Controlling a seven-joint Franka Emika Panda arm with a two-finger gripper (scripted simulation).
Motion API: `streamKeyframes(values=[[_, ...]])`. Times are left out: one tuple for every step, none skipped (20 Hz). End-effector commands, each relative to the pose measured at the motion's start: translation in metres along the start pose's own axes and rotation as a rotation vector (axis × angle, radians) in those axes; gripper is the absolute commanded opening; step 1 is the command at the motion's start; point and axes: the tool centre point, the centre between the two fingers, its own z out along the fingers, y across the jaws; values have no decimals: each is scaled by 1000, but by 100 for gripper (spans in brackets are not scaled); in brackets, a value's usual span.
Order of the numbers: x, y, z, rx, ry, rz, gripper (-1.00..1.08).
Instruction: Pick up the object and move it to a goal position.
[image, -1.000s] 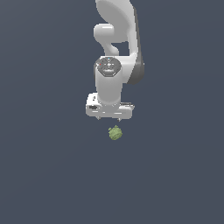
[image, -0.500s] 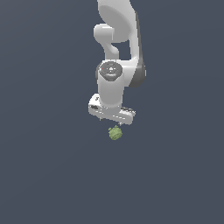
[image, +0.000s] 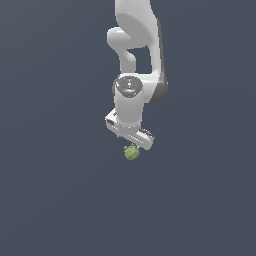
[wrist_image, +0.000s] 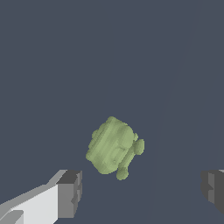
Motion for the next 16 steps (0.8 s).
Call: streamKeyframes(values=[[0, -2, 4, 4, 3, 69, 100], [0, -3, 5, 5, 4, 96, 100], [0, -4, 7, 6, 5, 123, 100], [0, -5, 8, 8, 6, 150, 100], [0, -6, 10, 9, 7, 177, 100], [0, -7, 11, 10, 8, 204, 100], [0, -8, 13, 12, 9, 230, 100], [0, -9, 14, 13, 10, 257, 100], [0, -10, 15, 14, 11, 284, 100], [0, -11, 17, 16, 12, 311, 100], [-1, -11, 18, 17, 13, 336, 100], [-1, -12, 19, 18, 14, 360, 100], [-1, -13, 21, 20, 15, 383, 100], [-1, -13, 22, 21, 16, 404, 100], [-1, -14, 23, 22, 17, 424, 100], [-1, -15, 24, 23, 18, 442, 100]])
